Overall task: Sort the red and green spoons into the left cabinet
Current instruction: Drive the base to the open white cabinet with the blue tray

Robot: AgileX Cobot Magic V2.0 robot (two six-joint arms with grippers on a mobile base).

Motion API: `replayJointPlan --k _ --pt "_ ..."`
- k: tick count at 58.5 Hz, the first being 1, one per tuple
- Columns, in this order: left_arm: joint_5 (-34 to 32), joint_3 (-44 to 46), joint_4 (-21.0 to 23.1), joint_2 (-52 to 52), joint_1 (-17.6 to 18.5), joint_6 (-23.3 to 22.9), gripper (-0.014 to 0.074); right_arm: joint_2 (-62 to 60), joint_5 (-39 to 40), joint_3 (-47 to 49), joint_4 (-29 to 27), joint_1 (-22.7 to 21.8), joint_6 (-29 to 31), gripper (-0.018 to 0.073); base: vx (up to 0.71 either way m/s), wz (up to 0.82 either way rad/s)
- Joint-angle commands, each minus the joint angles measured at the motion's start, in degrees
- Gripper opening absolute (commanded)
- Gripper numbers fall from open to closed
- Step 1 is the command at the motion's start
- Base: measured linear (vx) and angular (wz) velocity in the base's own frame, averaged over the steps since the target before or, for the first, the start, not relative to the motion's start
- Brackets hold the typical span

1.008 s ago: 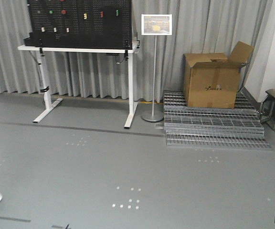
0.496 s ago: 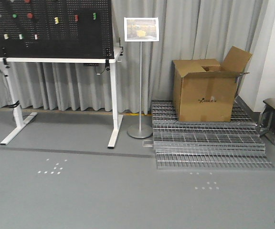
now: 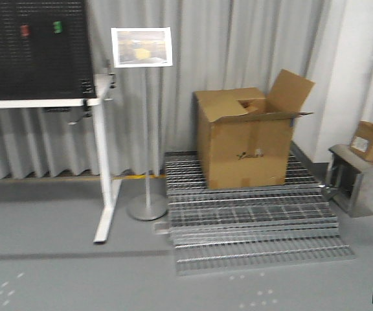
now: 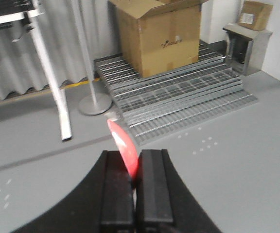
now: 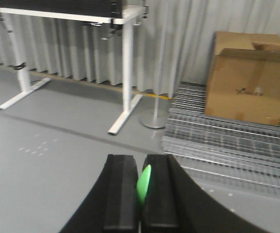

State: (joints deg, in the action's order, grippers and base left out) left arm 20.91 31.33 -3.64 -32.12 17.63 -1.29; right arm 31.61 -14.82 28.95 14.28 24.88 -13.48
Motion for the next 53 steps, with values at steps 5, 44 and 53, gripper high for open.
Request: replayJointPlan --k 5,44,53 --pt "-4.6 1.9 0.3 0.1 0.4 -0.1 0.0 0.1 4.6 1.7 0.6 -0.2 0.2 -0.0004 0.67 -0.49" --pt "-4.6 1.9 0.3 0.1 0.4 -0.1 0.0 0.1 4.8 1.7 0.6 -0.2 0.2 -0.0004 0.62 -0.52" --pt "-4.6 1.9 0.3 0.1 0.4 -0.1 0.0 0.1 4.7 1.7 0.6 -0.2 0.2 -0.0004 0.56 -0.54"
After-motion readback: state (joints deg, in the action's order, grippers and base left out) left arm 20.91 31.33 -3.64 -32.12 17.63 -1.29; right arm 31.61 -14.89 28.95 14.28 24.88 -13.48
